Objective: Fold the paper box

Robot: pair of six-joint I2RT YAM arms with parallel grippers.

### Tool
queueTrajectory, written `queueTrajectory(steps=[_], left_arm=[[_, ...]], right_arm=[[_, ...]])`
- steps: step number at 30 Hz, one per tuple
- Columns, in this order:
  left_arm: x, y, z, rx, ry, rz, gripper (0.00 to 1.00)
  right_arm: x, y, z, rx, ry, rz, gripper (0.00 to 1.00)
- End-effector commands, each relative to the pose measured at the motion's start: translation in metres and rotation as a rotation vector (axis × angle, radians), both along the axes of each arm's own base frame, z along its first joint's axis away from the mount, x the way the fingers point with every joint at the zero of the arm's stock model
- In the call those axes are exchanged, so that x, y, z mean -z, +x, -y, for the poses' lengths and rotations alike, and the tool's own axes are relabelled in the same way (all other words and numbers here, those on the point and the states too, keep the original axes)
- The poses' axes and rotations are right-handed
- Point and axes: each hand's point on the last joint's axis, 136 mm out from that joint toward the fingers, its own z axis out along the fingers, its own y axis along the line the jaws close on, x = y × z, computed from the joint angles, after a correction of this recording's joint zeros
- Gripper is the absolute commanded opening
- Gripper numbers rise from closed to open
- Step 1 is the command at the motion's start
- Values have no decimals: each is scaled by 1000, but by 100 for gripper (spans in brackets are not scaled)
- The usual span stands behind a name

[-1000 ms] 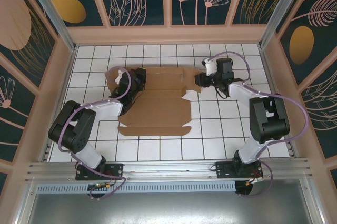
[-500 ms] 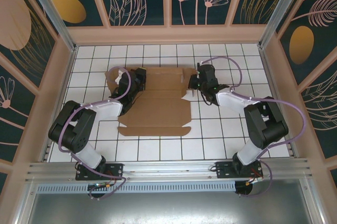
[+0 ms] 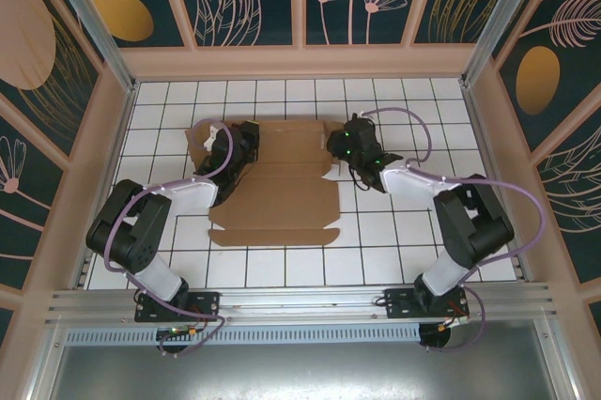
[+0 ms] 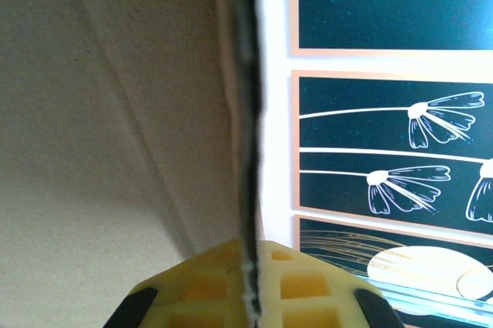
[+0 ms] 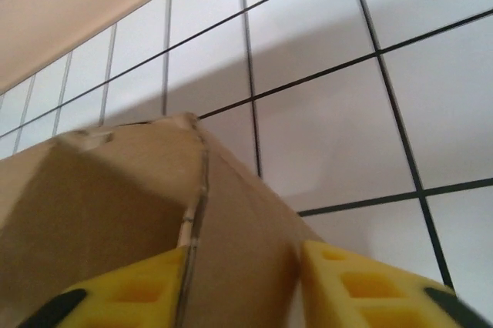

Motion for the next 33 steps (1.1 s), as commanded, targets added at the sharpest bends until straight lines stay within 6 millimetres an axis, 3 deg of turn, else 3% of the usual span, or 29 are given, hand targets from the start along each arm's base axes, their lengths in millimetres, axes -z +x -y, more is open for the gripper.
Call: queueTrajectory(steps=[1,4,6,9,13,15,16,18,22,27,33], left_arm=[[39,-21,1,47,78,-125,0],[37,-21,2,54,83,-113,0],[36,-21,4,66,90,-107,0],[34,-21,5,78,97,-99,0],[33,-22,4,76,100,-93,0],[31,-22,4,77,101,-89,0],[30,-22,4,77,100,-86,0],[30,-22,3,77,100,-85,0],[29,-22,5,84,95,-81,0],[29,-22,11,111,81,-68,0],[23,-23,19,153,62,-52,0]], right_arm=[[-54,-12,8,-181,-5,191,61],[-87,-21,24,-280,56,290,62],[-107,-20,48,-251,73,359,60],[-114,-5,86,-144,45,384,56],[-70,22,118,-56,-119,262,45],[-41,30,121,-86,-213,179,41],[-26,33,123,-95,-257,133,35],[-8,36,127,-101,-304,100,29],[-3,27,91,-284,-345,210,27],[-1,-1,38,-507,-397,320,35],[-9,-23,20,-578,-337,415,36]])
